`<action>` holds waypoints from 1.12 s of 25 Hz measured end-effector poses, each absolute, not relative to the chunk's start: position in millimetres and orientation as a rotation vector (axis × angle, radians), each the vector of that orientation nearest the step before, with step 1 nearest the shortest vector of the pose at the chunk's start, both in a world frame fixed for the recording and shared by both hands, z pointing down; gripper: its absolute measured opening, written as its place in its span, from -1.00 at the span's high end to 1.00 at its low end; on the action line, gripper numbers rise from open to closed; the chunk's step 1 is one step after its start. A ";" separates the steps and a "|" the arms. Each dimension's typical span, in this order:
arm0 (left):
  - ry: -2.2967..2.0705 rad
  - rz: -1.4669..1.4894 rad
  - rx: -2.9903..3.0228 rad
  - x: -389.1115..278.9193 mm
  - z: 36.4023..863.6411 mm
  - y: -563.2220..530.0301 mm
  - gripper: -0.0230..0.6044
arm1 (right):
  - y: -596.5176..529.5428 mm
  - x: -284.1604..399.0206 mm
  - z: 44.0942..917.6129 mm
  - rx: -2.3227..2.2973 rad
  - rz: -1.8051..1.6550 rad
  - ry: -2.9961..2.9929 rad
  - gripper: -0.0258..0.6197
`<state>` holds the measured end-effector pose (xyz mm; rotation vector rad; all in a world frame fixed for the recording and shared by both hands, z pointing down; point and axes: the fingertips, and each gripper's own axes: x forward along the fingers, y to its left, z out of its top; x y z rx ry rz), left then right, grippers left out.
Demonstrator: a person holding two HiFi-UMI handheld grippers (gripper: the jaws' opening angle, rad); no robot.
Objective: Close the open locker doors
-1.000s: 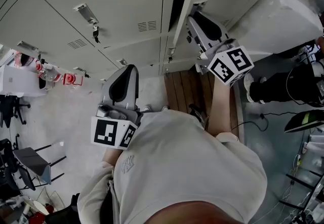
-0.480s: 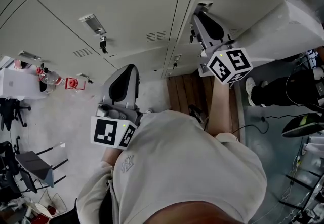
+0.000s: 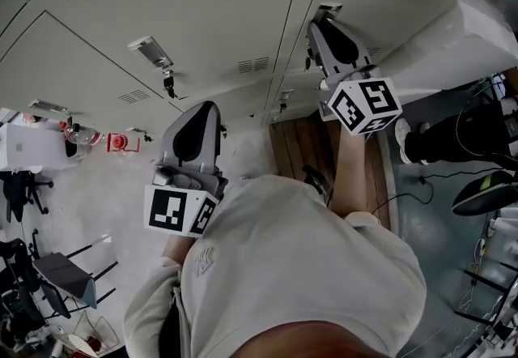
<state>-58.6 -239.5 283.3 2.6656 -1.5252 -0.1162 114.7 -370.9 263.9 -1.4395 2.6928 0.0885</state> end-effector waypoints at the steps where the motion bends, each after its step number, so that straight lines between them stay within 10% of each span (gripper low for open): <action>1: -1.520 -0.116 2.668 -58.9 283.7 -240.0 0.93 | -371.1 114.8 263.8 -1.449 0.090 2.689 0.74; 28: -1.485 -0.061 2.636 -107.5 306.8 -169.1 0.93 | -223.6 84.3 253.3 -1.650 0.227 2.605 0.87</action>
